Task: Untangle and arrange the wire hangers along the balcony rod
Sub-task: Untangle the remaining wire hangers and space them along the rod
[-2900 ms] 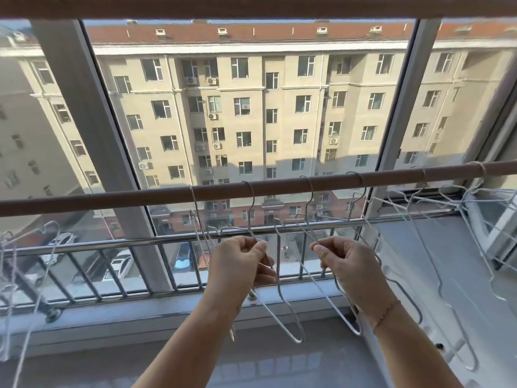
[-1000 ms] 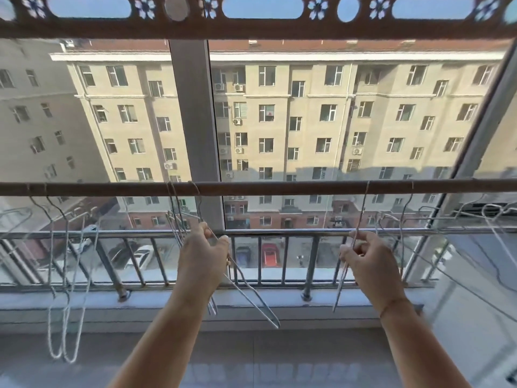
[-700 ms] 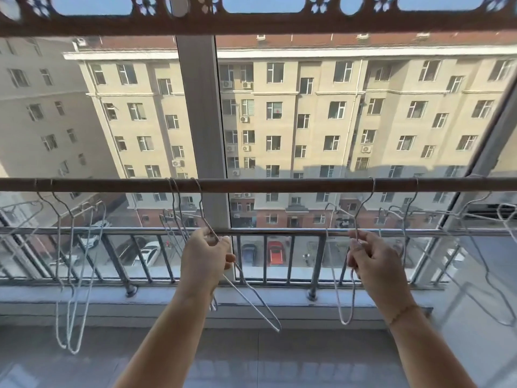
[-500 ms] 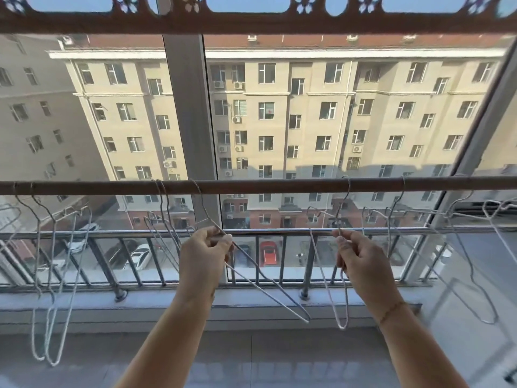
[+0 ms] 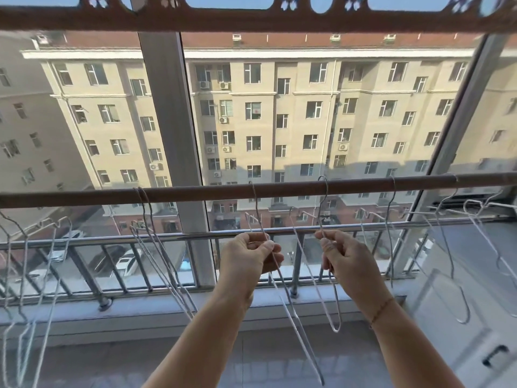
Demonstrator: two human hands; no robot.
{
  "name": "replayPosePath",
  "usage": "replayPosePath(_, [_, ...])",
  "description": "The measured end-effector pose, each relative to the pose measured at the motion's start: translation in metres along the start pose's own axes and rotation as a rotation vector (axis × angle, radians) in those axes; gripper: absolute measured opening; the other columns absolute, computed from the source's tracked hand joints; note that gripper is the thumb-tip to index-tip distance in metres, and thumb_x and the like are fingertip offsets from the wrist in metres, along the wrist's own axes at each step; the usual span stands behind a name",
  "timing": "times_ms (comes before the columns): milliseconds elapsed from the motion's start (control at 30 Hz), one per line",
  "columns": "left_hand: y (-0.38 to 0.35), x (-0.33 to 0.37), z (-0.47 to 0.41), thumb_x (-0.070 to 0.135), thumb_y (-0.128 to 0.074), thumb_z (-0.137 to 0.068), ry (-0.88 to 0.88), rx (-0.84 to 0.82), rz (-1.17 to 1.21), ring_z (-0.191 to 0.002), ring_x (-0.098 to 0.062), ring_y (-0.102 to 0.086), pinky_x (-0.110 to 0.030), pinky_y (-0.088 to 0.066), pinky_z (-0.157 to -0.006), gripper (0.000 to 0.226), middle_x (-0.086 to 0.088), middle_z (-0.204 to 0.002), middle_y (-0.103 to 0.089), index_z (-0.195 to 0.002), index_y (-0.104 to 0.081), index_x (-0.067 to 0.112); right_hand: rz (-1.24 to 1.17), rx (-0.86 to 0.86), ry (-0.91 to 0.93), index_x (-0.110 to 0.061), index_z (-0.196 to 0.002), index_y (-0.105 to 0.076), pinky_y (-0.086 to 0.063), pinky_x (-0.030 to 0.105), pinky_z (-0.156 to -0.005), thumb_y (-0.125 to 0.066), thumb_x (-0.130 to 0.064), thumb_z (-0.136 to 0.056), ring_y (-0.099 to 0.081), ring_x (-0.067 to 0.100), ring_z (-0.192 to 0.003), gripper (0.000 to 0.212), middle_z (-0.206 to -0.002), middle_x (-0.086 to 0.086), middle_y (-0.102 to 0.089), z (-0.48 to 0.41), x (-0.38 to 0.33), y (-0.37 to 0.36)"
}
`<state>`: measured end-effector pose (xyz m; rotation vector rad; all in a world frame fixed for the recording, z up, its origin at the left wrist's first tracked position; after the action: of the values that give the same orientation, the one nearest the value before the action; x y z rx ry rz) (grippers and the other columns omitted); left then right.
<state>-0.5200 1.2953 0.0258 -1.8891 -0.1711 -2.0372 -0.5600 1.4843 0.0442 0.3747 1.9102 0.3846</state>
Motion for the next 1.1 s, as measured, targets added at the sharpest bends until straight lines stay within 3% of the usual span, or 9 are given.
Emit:
replayPosePath(400, [-0.030,-0.001,0.003,-0.002,-0.060,-0.086,-0.002,-0.079,-0.044,-0.058,-0.018,-0.068,-0.031,-0.061,-0.064,0.013,-0.014,-0.076,-0.071,-0.100,-0.060,-0.001,-0.035,-0.039,-0.041,-0.016,-0.102,-0.062,-0.038,0.014,-0.041,-0.049,-0.018,-0.094,-0.045,0.003,-0.041,0.016,-0.052,-0.002,-0.055,0.004,0.010,0.008])
replayPosePath(567, [-0.030,-0.003,0.002,-0.002,-0.060,-0.086,0.003,-0.057,-0.024,-0.058,-0.020,-0.069,-0.029,-0.060,-0.061,0.013,-0.016,-0.076,-0.071,-0.099,-0.060,-0.002,-0.030,-0.044,-0.026,-0.019,-0.100,-0.061,-0.033,0.010,-0.038,-0.049,-0.019,-0.093,-0.042,0.002,-0.035,0.013,-0.056,0.001,-0.059,0.004,0.009,0.012])
replayPosePath(833, [-0.009,-0.003,0.004,-0.002,-0.059,-0.087,-0.011,0.017,-0.015,-0.061,-0.021,-0.070,-0.027,-0.057,-0.057,0.010,-0.017,-0.079,-0.072,-0.096,-0.061,0.001,-0.064,-0.051,-0.009,-0.019,-0.094,-0.062,-0.037,0.010,-0.041,-0.050,-0.017,-0.093,-0.046,0.001,-0.038,0.013,-0.053,0.000,-0.056,0.003,0.008,0.013])
replayPosePath(1100, [0.010,0.003,0.011,-0.003,-0.057,-0.088,-0.033,0.075,-0.011,-0.059,-0.020,-0.069,-0.026,-0.058,-0.055,0.008,-0.018,-0.077,-0.070,-0.095,-0.059,0.000,-0.030,-0.076,-0.013,-0.017,-0.097,-0.064,-0.037,0.015,-0.042,-0.049,-0.019,-0.093,-0.044,0.002,-0.040,0.016,-0.057,0.000,-0.060,0.002,0.013,0.005])
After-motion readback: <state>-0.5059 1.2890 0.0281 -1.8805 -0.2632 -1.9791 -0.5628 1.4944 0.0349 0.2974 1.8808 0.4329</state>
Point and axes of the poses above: each hand's wrist, its own z-axis away from the middle knuckle, its own y-axis out of the back of the hand, x = y × z, the point moved 8 cm from there along -z, towards the middle knuckle
